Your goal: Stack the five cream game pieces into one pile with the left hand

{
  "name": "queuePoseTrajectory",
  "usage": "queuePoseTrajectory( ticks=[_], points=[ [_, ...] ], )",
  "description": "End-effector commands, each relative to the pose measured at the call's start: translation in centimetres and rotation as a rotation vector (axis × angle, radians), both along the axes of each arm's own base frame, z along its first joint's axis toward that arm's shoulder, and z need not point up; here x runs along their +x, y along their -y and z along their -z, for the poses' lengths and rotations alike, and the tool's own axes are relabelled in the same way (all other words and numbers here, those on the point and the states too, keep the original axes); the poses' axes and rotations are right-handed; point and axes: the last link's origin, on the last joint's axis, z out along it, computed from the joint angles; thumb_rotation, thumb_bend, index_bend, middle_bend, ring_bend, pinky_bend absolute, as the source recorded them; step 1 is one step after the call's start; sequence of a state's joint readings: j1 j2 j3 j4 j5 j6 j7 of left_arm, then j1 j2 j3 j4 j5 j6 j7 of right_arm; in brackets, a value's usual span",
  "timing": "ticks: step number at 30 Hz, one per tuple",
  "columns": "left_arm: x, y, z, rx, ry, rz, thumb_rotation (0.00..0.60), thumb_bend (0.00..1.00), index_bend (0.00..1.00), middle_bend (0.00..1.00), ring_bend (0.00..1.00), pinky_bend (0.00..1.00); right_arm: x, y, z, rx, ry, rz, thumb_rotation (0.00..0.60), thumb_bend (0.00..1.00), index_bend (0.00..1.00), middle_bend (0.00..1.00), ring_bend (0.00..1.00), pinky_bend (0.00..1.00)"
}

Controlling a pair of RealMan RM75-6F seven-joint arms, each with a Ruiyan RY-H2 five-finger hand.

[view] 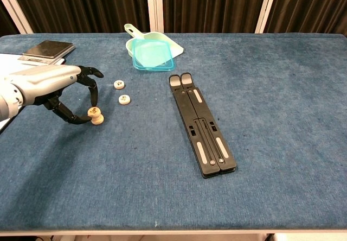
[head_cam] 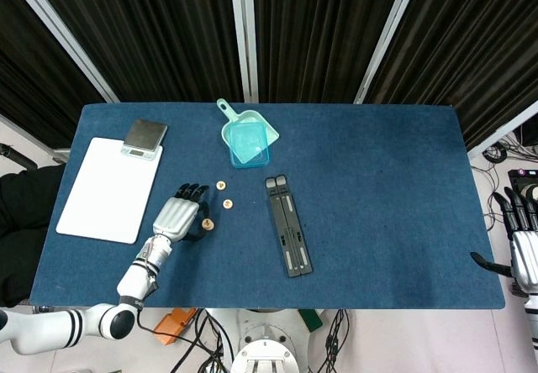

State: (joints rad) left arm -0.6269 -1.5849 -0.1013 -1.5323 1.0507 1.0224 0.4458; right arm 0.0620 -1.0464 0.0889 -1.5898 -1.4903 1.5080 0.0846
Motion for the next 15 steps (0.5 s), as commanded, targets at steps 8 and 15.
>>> queuePoseTrajectory(
  ticks=[8, 15],
  points=[
    [1.5, -0.2, -0.6, 0.023, 0.054, 0.018, 0.6, 0.26, 0.38, 0.03, 0.0, 0.0, 0.0, -0.1, -0.1, -0.004, -0.001, 0.0, 0.6, 0.05, 0.0, 0.0, 0.0, 0.0],
    [4.8, -2.6, 0.9, -0.02, 0.098, 0.025, 0.6, 0.26, 0.39, 0.03, 0.0, 0.0, 0.0, -0.2, -0.1, -0.004, 0.0, -0.002, 0.6, 0.05, 0.0, 0.0, 0.0, 0.0]
  ],
)
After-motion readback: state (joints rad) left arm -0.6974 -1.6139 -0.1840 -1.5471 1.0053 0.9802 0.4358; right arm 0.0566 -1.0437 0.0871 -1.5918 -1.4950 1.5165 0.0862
